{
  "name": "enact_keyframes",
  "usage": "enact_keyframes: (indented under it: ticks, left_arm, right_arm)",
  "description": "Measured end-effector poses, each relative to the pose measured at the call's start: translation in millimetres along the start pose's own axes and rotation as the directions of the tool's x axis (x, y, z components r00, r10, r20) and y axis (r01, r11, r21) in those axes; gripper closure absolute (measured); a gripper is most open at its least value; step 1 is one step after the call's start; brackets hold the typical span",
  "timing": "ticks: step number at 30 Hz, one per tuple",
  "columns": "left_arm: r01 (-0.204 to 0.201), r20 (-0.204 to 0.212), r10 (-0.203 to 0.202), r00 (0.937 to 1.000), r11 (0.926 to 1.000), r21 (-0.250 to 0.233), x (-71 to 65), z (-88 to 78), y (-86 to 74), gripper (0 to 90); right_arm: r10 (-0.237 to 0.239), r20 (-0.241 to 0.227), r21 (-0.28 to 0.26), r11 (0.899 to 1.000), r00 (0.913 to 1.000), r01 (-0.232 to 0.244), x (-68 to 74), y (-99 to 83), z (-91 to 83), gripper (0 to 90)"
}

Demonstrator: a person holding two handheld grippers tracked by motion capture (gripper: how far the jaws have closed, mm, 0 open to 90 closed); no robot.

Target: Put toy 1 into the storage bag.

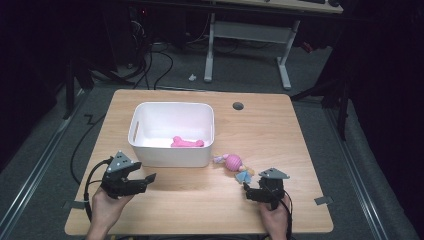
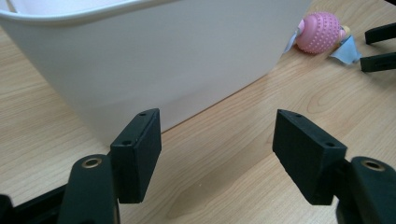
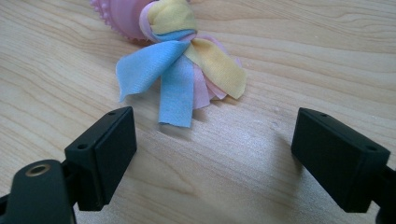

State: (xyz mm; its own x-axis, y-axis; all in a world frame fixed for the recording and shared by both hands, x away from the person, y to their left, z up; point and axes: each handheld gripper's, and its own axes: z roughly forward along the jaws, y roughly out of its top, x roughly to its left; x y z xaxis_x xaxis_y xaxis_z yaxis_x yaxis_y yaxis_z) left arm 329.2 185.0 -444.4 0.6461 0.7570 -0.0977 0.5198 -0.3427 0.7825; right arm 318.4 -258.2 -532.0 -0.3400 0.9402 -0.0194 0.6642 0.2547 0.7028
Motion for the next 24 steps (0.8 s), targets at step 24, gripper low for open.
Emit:
enact_keyframes:
  ticks: [24]
  left_arm:
    - [0.009,0.023,-0.010,0.9997,0.9991,0.043,-5.8,36.3,-14.3,32.9]
  right_arm:
    - [0.002,0.000,0.000,1.000,1.0000,-0.002,0.2,0.0,0.0,13.8]
